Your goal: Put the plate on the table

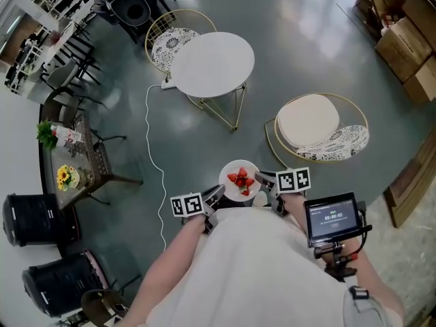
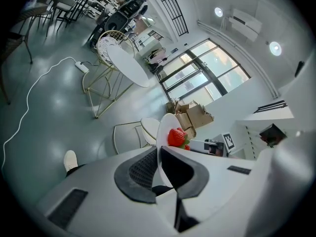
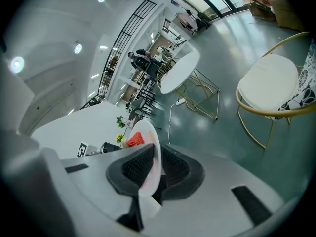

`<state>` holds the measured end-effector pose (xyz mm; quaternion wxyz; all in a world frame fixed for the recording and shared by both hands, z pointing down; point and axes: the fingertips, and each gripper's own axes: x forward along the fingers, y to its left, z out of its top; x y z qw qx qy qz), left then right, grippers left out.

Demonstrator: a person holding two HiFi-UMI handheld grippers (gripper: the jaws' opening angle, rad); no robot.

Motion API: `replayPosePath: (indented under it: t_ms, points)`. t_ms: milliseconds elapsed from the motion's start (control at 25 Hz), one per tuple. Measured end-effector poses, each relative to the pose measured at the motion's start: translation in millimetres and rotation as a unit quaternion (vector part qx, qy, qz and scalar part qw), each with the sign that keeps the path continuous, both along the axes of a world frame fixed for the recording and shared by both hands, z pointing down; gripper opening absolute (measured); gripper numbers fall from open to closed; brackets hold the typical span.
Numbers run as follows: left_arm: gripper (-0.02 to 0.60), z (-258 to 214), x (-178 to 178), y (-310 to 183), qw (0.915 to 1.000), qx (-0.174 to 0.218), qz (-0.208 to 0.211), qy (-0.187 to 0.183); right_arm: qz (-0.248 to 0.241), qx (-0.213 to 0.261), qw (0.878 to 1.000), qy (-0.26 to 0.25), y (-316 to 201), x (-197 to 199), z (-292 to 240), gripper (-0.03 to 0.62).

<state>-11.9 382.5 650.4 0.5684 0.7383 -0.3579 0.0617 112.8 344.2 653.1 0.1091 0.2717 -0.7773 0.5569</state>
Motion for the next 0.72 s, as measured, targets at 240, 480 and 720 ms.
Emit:
replayPosePath:
  t_ms: [240,480,720]
  points:
    - [0.012,-2.0,-1.4,0.1,1.0,0.0,-0.006,-0.001,-0.002,0.001,1.0,-0.003,-2.3,-1.9,-1.7,0.032]
    - [0.012,-0.8,-3.2,2.8,1.0,-0.004,-0.007,0.002,-0.004,-0.007,1.0,-0.001,2.3,-3.4,-1.5,0.032]
    - [0.012,4.2,-16.6,-13.4,0.9999,-0.007,-0.009,0.008,-0.006,-0.011,1.0,0.01,-14.6,-16.8,2.9,0.032]
